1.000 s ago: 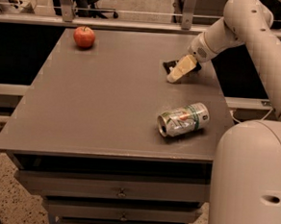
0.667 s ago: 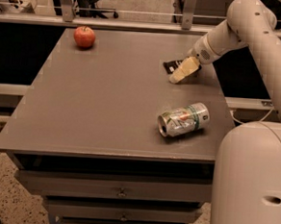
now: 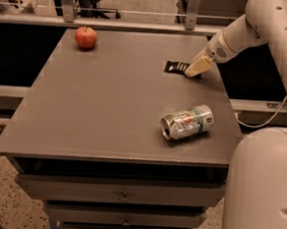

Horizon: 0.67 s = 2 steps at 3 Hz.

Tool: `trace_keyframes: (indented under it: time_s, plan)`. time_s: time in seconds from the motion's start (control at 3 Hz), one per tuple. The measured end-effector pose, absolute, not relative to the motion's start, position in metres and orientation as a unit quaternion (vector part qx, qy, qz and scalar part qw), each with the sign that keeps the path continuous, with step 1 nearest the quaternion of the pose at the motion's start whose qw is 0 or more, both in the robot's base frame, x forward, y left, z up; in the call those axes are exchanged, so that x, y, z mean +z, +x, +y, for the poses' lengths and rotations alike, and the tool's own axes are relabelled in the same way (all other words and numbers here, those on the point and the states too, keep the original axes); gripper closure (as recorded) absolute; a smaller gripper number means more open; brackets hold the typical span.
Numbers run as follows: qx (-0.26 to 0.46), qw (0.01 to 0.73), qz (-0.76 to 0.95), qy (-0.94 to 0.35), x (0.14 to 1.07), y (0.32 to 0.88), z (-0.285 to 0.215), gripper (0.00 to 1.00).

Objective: Pick rxbar chocolate

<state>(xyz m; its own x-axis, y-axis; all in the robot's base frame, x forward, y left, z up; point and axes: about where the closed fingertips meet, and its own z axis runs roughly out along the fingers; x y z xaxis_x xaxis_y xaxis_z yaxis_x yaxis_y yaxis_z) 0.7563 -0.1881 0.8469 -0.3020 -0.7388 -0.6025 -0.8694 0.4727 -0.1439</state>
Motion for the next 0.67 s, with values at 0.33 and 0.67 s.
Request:
trace_keyframes:
  time_s: [0.33, 0.67]
  plan:
    - [0.114, 0.312, 0.787, -0.521, 0.865, 0.739, -0.179, 0.87]
    - [0.121, 0.316, 0.776, -0.532, 0.878, 0.725, -0.173, 1.00]
